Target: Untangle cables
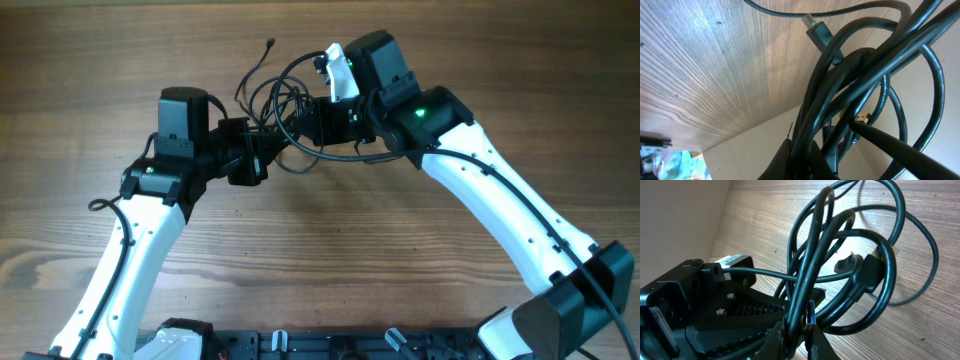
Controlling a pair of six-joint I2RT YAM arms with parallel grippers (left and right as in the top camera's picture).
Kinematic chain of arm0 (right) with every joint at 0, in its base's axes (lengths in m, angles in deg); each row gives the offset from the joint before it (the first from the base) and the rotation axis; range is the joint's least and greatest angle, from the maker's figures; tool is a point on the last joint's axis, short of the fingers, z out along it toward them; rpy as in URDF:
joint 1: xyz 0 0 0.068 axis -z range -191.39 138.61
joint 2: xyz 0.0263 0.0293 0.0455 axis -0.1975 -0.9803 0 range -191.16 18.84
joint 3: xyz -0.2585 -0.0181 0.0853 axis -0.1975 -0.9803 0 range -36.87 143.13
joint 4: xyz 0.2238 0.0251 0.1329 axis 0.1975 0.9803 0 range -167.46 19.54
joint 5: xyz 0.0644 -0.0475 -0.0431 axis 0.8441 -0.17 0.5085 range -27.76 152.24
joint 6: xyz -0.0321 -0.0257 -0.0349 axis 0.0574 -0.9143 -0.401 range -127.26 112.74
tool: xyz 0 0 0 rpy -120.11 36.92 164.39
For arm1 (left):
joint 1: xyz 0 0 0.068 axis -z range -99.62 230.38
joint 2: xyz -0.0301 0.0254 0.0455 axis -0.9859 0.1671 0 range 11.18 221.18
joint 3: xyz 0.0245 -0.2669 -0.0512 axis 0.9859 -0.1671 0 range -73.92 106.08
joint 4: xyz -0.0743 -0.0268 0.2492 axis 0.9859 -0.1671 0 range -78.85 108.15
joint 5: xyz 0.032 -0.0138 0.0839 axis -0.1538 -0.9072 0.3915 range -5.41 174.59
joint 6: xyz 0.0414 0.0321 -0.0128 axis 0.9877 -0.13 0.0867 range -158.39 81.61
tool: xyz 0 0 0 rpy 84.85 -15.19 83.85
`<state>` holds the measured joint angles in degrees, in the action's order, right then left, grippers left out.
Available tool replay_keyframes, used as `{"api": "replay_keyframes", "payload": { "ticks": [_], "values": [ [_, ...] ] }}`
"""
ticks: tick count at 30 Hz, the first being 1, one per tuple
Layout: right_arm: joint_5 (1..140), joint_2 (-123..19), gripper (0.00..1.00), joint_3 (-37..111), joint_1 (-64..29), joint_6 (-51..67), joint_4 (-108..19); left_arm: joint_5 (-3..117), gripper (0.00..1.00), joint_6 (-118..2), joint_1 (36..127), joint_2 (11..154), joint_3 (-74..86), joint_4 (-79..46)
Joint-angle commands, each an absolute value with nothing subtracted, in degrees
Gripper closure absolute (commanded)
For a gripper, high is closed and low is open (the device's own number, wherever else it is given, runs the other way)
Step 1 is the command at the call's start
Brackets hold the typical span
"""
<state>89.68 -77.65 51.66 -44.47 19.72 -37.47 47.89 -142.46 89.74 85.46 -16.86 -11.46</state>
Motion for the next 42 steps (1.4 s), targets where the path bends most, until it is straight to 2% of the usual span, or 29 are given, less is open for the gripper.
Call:
{"api": "replay_keyframes", "payload": {
  "ticks": [1,7,8,10,12,15,19,21,22,26,28,32,38,42],
  "values": [
    [86.21,-80.16,0.95,51.62,-44.64,18.21,-36.84,45.96,0.96,-135.03,90.44,84.10,-15.73,-10.02],
    [76.37,-80.16,0.96,51.62,-44.64,18.21,-31.05,52.65,0.93,-133.24,90.44,84.10,-15.73,-9.99],
    [74.30,-80.16,0.96,51.62,-44.64,18.28,-29.93,53.26,0.89,-133.13,90.44,84.10,-15.73,-9.99],
    [68.74,-80.16,0.96,51.62,-44.62,18.41,-27.44,54.51,0.69,-133.11,90.44,84.10,-15.73,-9.73],
    [67.04,-80.16,0.96,51.62,-44.43,18.43,-26.87,54.57,0.60,-133.09,90.44,84.10,-15.73,-8.25],
    [66.95,-80.16,0.96,51.62,-44.27,18.61,-27.09,54.75,0.53,-131.12,90.44,84.10,-15.73,-7.02],
    [67.15,-80.16,0.96,51.62,-44.25,18.37,-27.14,54.99,0.59,-116.74,90.44,84.25,-15.73,-5.97],
    [68.09,-80.16,0.96,51.62,-44.25,18.19,-27.38,54.64,0.68,-106.42,90.44,84.43,-15.73,-6.00],
    [69.07,-80.16,0.96,51.62,-44.25,18.17,-27.68,53.94,0.69,-102.49,90.46,84.80,-15.73,-5.84],
    [78.10,-80.16,0.96,51.62,-44.25,15.37,-30.20,52.06,0.57,-91.86,91.32,88.93,-15.73,-5.65],
    [81.82,-80.16,0.96,51.64,-44.25,15.20,-30.28,49.52,0.50,-90.12,92.17,92.52,-15.73,-4.60],
    [87.78,-80.16,0.96,52.30,-44.14,14.28,-30.41,45.02,0.49,-86.75,94.75,99.42,-15.73,-0.62],
    [96.50,-79.40,0.96,60.34,-42.09,14.15,-30.79,45.46,0.65,-86.53,96.89,104.21,-15.73,-0.33],
    [97.05,-79.33,0.96,66.20,-38.04,17.38,-31.59,45.66,0.65,-86.07,96.89,104.30,-15.73,-0.75]
  ]
}}
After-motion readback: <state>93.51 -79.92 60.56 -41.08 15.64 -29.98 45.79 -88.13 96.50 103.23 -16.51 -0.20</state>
